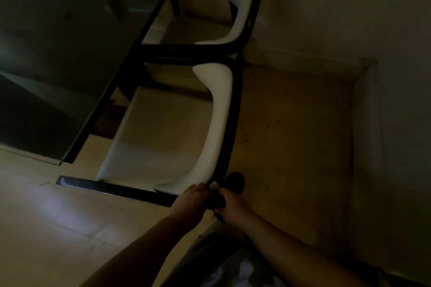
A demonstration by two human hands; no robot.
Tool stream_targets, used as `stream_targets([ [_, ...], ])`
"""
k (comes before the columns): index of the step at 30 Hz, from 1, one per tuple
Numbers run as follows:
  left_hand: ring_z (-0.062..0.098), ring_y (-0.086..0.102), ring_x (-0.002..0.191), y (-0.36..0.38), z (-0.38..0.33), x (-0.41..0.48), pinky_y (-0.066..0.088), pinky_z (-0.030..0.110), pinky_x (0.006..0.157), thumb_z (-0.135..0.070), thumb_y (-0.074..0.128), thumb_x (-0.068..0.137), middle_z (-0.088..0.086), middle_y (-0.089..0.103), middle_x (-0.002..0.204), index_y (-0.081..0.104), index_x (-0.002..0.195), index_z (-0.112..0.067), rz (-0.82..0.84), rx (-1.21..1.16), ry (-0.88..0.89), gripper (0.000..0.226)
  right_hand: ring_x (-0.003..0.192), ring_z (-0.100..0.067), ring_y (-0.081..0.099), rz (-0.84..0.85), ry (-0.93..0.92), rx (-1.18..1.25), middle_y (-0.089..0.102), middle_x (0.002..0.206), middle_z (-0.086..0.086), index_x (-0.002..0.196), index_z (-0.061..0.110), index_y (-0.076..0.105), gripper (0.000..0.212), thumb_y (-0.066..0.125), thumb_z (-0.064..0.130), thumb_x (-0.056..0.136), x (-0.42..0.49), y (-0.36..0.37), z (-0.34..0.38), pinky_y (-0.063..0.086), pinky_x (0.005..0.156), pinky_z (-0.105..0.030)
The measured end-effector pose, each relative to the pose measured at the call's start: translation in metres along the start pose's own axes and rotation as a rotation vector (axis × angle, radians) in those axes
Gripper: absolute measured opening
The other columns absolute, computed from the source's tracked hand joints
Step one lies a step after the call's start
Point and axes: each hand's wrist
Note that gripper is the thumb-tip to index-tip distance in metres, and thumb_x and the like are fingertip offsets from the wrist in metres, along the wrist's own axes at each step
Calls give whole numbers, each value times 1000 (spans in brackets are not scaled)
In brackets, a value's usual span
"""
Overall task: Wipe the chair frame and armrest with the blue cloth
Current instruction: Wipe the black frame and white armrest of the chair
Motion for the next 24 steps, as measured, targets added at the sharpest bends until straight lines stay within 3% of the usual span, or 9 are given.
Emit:
stream_targets([
  [1, 22, 56, 96, -3, -2, 6, 51, 34, 83, -13, 54, 88, 1, 57, 105, 64, 99, -21, -6, 6, 7, 16, 66, -18, 52, -26, -2, 4, 57, 83, 2, 96, 32, 52, 4, 51, 27, 94, 3, -5, -1, 42, 64, -37],
  [4, 21, 53, 95, -12, -6, 31, 51, 34, 79, -21, 60, 86, 2, 53, 104, 62, 98, -19, -37, 22, -9, 13, 80, -16, 61, -115, 8, 25, 64, 100, 2, 116, 27, 54, 23, 53, 35, 95, 14, -25, 1, 45, 64, -30],
  [7, 19, 47, 99, -17, -7, 62, 53, 34, 80, -35, 59, 85, 0, 49, 107, 59, 102, -22, -57, 22, 7, 22, 108, -22, 61, -189, 15, -11, 62, 123, 1, 127, 25, 51, 35, 57, 30, 93, 33, -48, 7, 50, 81, -33],
  [10, 17, 44, 104, -27, -4, 100, 48, 31, 87, -51, 53, 83, -4, 51, 108, 59, 107, -25, -41, 98, 46, 36, 122, -23, 54, -250, 47, -87, 57, 134, 0, 137, 23, 45, 47, 58, 29, 91, 55, -75, 17, 47, 97, -37],
  [12, 22, 49, 102, -37, -4, 125, 50, 34, 81, -39, 58, 83, 3, 54, 107, 60, 103, -16, -105, 4, 1, 30, 120, -24, 55, -294, 45, -124, 57, 132, -3, 134, 20, 46, 47, 59, 30, 90, 71, -95, 26, 48, 98, -41],
  [15, 28, 52, 97, -51, -2, 172, 49, 37, 76, -22, 58, 85, 9, 53, 106, 57, 104, -10, -177, -48, -26, 22, 111, -22, 58, -373, 48, -160, 60, 124, -3, 126, 19, 50, 38, 57, 30, 91, 103, -132, 40, 50, 89, -37],
  [24, 30, 47, 94, -112, 15, 349, 44, 40, 77, -21, 52, 89, 13, 53, 108, 55, 111, -8, -367, -102, -64, 25, 105, -28, 59, -568, 15, -203, 58, 120, -10, 127, 15, 46, 36, 54, 25, 93, 230, -261, 85, 52, 83, -42],
])
Point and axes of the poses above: each hand's wrist, its own x-axis towards the middle knuckle, its own y-axis out of the palm, z = x × y
